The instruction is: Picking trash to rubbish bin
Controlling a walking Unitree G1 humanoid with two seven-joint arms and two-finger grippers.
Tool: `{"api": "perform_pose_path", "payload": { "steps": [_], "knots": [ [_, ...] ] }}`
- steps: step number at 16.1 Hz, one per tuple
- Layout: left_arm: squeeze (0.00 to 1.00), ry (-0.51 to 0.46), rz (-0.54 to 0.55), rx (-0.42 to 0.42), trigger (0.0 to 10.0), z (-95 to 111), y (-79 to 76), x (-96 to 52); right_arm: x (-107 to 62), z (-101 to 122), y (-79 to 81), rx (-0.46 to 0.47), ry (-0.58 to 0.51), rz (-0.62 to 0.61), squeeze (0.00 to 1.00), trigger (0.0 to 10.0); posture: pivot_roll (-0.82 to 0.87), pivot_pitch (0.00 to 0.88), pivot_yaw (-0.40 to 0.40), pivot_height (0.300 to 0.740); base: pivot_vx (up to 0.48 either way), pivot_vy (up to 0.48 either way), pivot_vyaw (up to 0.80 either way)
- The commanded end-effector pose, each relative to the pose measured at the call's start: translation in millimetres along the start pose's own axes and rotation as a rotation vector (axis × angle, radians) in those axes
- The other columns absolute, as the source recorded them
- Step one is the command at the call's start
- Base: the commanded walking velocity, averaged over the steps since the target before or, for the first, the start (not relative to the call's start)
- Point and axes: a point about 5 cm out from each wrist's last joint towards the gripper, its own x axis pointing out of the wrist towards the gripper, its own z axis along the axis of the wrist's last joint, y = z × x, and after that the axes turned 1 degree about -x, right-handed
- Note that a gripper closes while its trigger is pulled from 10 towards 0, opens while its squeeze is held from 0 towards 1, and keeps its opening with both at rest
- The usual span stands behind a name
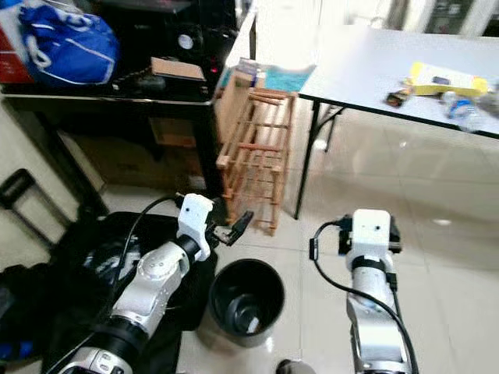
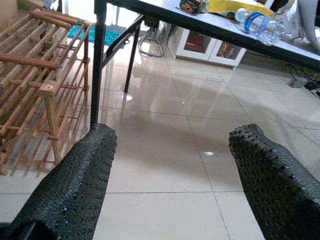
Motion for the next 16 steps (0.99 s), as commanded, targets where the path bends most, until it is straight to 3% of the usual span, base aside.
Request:
{"api": "perform_pose_path", "payload": {
  "steps": [1, 6, 16],
  "knots": [
    [0.00, -0.006, 0.007, 0.010, 10.0, 1.5, 1.5, 1.1, 0.5, 4.3, 0.1, 0.011, -0.005, 0.006, 0.00, 10.0, -0.13, 0.053, 0.038, 0.740, 0.000, -0.315, 0.00],
    [0.00, 0.023, -0.004, 0.017, 10.0, -4.3, 0.6, 3.1, 0.8, 7.3, 13.1, 0.038, 0.002, 0.040, 0.00, 10.0, -0.13, 0.049, 0.046, 0.740, 0.000, -0.422, 0.00],
    [0.00, 0.031, -0.011, 0.025, 10.0, -5.8, 0.6, 5.1, 4.4, 10.5, 12.9, 0.043, -0.004, 0.038, 0.00, 10.0, -0.13, 0.049, 0.050, 0.740, 0.000, -0.438, 0.00]
  ]
}}
